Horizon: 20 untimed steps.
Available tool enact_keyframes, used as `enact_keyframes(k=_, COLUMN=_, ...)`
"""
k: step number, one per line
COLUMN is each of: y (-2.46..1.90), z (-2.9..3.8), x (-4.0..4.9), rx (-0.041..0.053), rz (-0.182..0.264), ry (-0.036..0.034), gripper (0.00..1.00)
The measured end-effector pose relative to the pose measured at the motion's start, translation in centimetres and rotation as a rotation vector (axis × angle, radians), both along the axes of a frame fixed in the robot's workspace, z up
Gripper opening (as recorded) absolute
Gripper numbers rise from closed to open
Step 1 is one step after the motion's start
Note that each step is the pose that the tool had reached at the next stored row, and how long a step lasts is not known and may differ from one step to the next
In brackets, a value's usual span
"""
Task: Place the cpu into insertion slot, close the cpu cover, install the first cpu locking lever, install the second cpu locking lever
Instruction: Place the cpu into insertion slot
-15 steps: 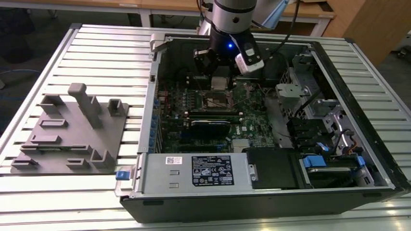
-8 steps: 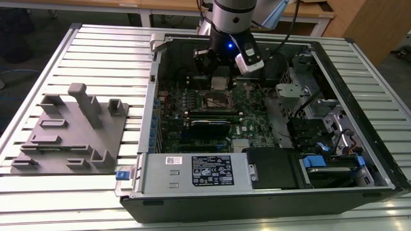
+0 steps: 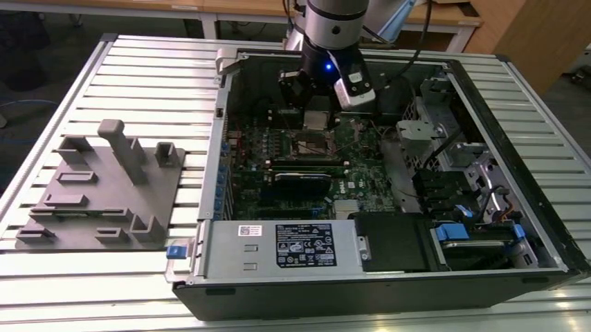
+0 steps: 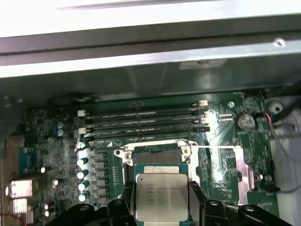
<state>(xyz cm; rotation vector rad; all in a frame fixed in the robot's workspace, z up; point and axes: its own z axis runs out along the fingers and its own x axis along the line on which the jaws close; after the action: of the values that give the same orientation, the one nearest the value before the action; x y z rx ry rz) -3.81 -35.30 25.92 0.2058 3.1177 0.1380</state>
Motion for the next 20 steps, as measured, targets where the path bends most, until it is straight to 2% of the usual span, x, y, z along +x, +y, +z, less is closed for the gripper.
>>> enact_keyframes(k=4, y=-0.01, z=-0.08, x=0.0, rx=-0.0004, rz=-0.07, ry=0.0002, gripper=0.54)
enact_keyframes(k=13, y=0.0, z=-0.09, x=0.01, rx=-0.0001, rz=-0.077, ry=0.0001, gripper=0.54)
enact_keyframes(k=17, y=0.0, z=-0.12, x=0.01, rx=-0.0002, rz=-0.132, ry=0.0001, gripper=0.54)
enact_keyframes(k=20, y=0.0, z=-0.13, x=0.01, rx=0.0, rz=-0.157, ry=0.0, gripper=0.54)
